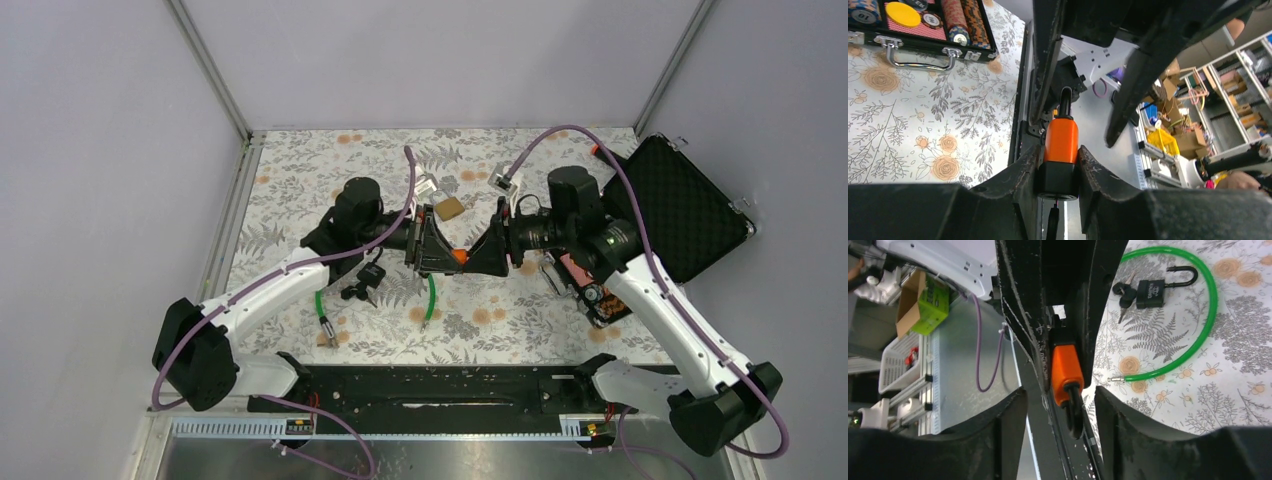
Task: Lock with the key
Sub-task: Lock the lock.
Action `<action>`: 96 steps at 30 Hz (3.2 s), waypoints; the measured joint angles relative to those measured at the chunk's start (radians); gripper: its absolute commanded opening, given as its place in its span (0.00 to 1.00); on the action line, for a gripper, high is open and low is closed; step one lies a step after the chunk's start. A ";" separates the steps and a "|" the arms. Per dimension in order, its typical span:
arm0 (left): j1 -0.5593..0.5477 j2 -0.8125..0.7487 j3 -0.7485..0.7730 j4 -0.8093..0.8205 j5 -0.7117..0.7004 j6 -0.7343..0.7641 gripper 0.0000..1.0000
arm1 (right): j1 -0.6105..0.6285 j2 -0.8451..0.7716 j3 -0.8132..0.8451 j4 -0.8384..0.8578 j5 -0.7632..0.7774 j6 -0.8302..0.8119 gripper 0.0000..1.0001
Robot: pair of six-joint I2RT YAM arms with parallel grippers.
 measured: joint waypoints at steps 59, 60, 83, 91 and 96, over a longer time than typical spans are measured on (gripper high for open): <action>0.013 -0.113 0.034 0.000 -0.151 -0.084 0.66 | 0.004 -0.099 -0.240 0.756 0.134 0.624 0.00; 0.013 -0.108 0.034 -0.007 -0.133 -0.073 0.66 | 0.004 -0.095 -0.237 0.745 0.118 0.616 0.00; 0.005 -0.042 0.024 0.027 -0.063 -0.063 0.00 | 0.005 -0.110 -0.237 0.745 0.116 0.612 0.93; 0.014 -0.056 -0.058 0.244 -0.343 -0.205 0.00 | 0.005 -0.207 -0.436 0.931 0.323 0.701 0.92; 0.014 -0.064 -0.119 0.454 -0.499 -0.297 0.00 | 0.005 -0.210 -0.538 1.059 0.358 0.769 0.77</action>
